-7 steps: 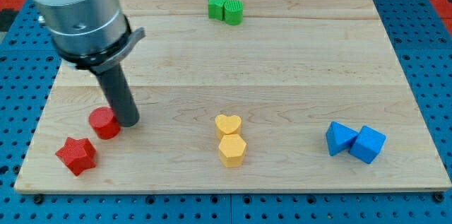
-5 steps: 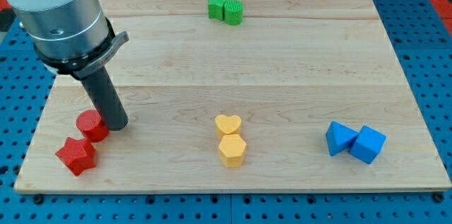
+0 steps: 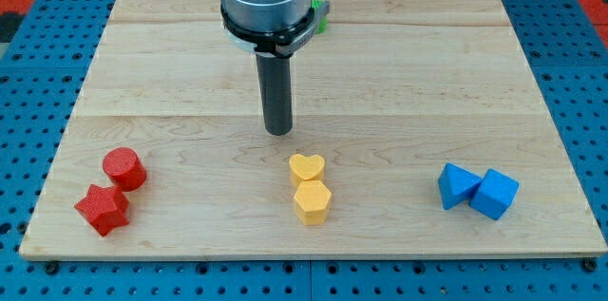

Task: Move the yellow hexagon right to the red star

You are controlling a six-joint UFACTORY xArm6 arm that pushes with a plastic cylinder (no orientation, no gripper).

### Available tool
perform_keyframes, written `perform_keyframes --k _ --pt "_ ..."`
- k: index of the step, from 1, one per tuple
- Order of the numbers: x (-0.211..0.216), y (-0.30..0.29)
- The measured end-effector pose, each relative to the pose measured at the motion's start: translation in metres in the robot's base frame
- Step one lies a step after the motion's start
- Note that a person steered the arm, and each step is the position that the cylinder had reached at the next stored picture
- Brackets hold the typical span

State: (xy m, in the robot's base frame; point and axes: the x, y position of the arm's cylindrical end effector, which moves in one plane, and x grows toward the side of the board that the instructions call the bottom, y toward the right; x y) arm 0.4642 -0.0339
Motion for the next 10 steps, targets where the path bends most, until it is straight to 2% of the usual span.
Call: perform_keyframes --k 1,2,3,4,5,6,10 --pt "-0.016 0.036" --pt "0.02 0.108" --pt "0.021 0.113" --pt "0.087 0.111" --pt "0.087 0.111" --pt "0.095 0.074" --pt "0.106 0.071"
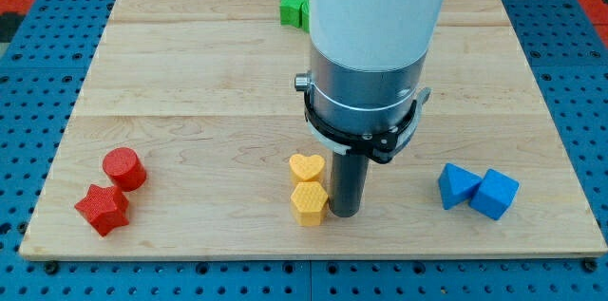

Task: Move the yellow hexagon right to the red star

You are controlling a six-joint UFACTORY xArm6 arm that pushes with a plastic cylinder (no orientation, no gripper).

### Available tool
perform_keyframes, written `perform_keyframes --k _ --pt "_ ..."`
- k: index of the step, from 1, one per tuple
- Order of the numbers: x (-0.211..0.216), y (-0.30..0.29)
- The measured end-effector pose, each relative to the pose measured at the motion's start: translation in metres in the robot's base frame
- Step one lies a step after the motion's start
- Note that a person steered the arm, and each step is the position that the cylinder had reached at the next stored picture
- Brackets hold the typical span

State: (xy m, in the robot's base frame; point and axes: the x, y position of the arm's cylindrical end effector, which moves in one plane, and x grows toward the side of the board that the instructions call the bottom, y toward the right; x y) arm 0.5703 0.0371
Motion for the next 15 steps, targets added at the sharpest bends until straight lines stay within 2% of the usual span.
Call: perform_keyframes --k 1,3,8,10,11,13,15 --pt "-0.003 -0.006" --pt "-0.004 -0.063" --pt "-0.004 -0.157" --pt "0.003 -0.106" --pt "0.037 -0.102" --pt "0.048 -0.122" --pt "0.038 -0.171"
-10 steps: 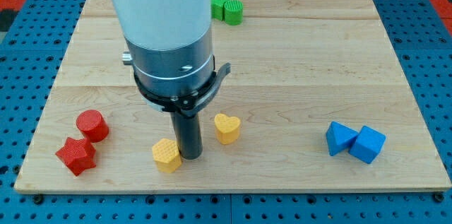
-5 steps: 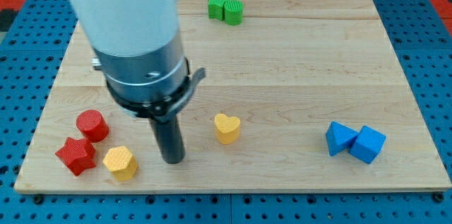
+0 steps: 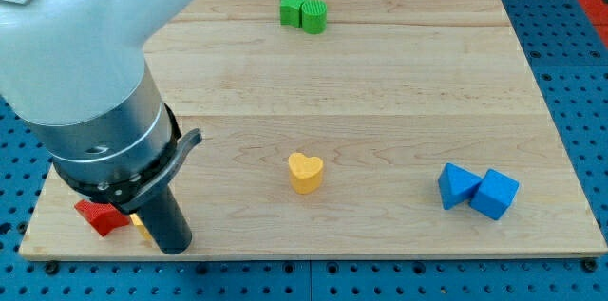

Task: Move the yellow hexagon right to the red star

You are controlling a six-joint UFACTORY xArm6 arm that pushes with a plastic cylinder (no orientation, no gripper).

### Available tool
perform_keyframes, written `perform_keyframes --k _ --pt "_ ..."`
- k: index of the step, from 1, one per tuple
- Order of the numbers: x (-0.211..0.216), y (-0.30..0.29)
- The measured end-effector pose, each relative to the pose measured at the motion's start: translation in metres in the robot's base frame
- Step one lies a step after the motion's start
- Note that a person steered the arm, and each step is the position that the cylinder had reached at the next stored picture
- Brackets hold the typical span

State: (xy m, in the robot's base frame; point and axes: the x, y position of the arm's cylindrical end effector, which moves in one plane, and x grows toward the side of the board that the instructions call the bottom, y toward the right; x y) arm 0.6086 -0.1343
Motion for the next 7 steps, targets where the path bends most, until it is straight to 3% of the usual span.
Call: perform_keyframes --k 7 --pt "-0.036 -0.005"
